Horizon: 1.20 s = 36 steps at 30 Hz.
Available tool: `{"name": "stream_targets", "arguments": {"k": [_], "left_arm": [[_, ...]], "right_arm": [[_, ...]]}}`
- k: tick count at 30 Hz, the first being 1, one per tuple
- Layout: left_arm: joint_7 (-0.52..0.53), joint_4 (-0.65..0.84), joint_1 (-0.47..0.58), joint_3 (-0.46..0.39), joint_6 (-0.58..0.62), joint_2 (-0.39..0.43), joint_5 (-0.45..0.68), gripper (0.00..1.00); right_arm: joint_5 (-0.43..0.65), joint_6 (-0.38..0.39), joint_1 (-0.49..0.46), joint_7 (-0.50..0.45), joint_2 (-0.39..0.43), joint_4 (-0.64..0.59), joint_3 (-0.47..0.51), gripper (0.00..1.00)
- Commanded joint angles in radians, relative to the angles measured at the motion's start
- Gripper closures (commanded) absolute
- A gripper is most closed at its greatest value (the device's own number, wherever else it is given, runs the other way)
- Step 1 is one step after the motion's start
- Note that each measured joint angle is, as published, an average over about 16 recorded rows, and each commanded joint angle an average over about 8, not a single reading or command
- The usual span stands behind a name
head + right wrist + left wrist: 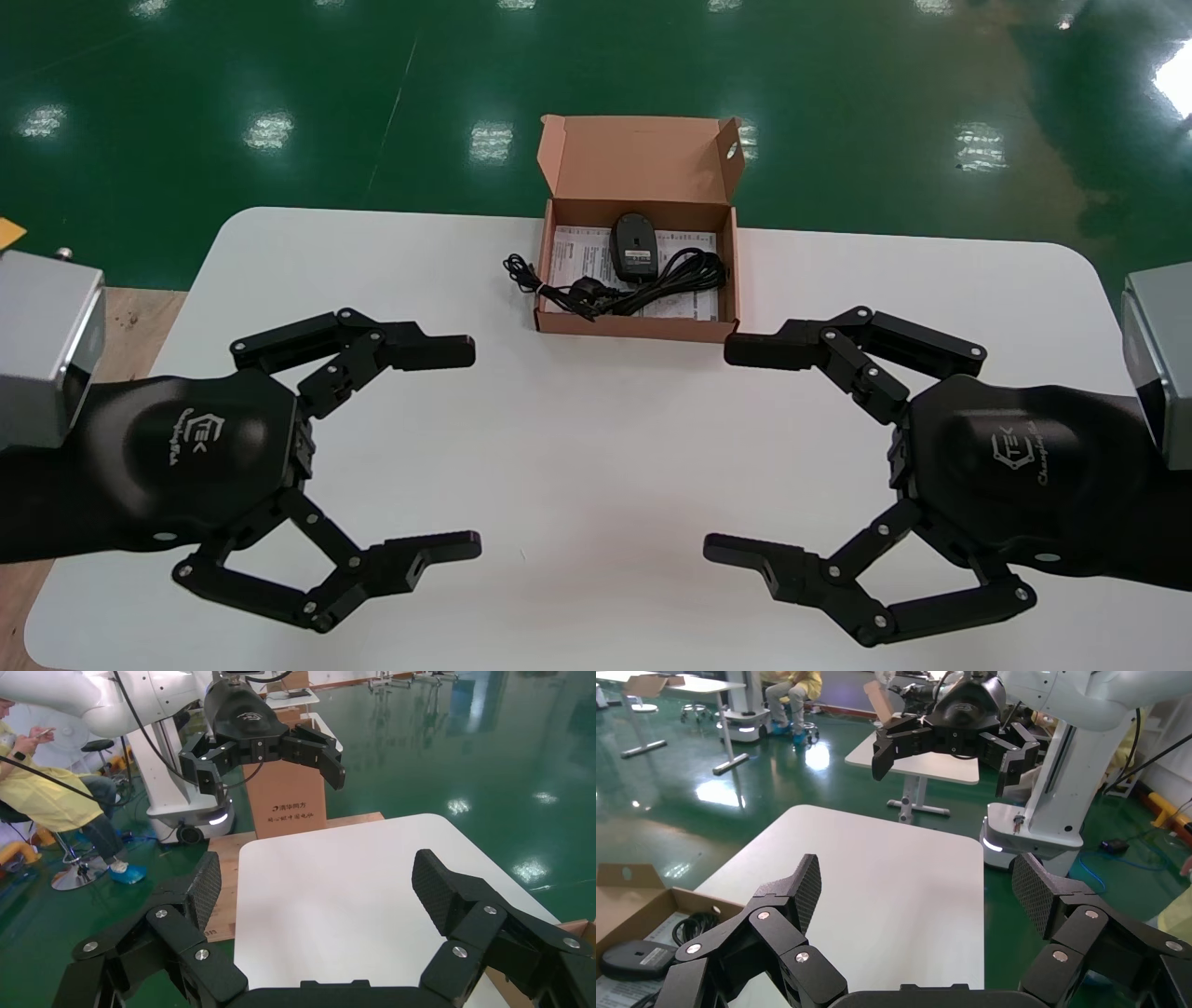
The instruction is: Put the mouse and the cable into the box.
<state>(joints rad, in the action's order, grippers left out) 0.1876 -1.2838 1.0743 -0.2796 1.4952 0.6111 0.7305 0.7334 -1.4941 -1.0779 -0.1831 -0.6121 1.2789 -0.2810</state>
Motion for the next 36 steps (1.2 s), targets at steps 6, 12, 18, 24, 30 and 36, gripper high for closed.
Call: {"name": "stream_targets", "arguments": {"k": [6, 12, 18, 24, 30, 36], "left_arm": [[0.000, 0.000, 0.000, 0.000, 0.000, 0.000, 0.000, 0.00], [0.000, 0.000, 0.000, 0.000, 0.000, 0.000, 0.000, 0.00], [0.000, 0.000, 0.000, 0.000, 0.000, 0.000, 0.000, 0.00], [0.000, 0.000, 0.000, 0.000, 0.000, 0.000, 0.000, 0.00], [0.000, 0.000, 0.000, 0.000, 0.000, 0.000, 0.000, 0.00], [0.000, 0.000, 0.000, 0.000, 0.000, 0.000, 0.000, 0.00]], "right_arm": [[0.000, 0.000, 0.000, 0.000, 0.000, 0.000, 0.000, 0.00], [0.000, 0.000, 0.000, 0.000, 0.000, 0.000, 0.000, 0.00], [0.000, 0.000, 0.000, 0.000, 0.000, 0.000, 0.000, 0.00], [0.000, 0.000, 0.000, 0.000, 0.000, 0.000, 0.000, 0.00], [0.000, 0.000, 0.000, 0.000, 0.000, 0.000, 0.000, 0.00], [0.000, 0.000, 0.000, 0.000, 0.000, 0.000, 0.000, 0.00]]}}
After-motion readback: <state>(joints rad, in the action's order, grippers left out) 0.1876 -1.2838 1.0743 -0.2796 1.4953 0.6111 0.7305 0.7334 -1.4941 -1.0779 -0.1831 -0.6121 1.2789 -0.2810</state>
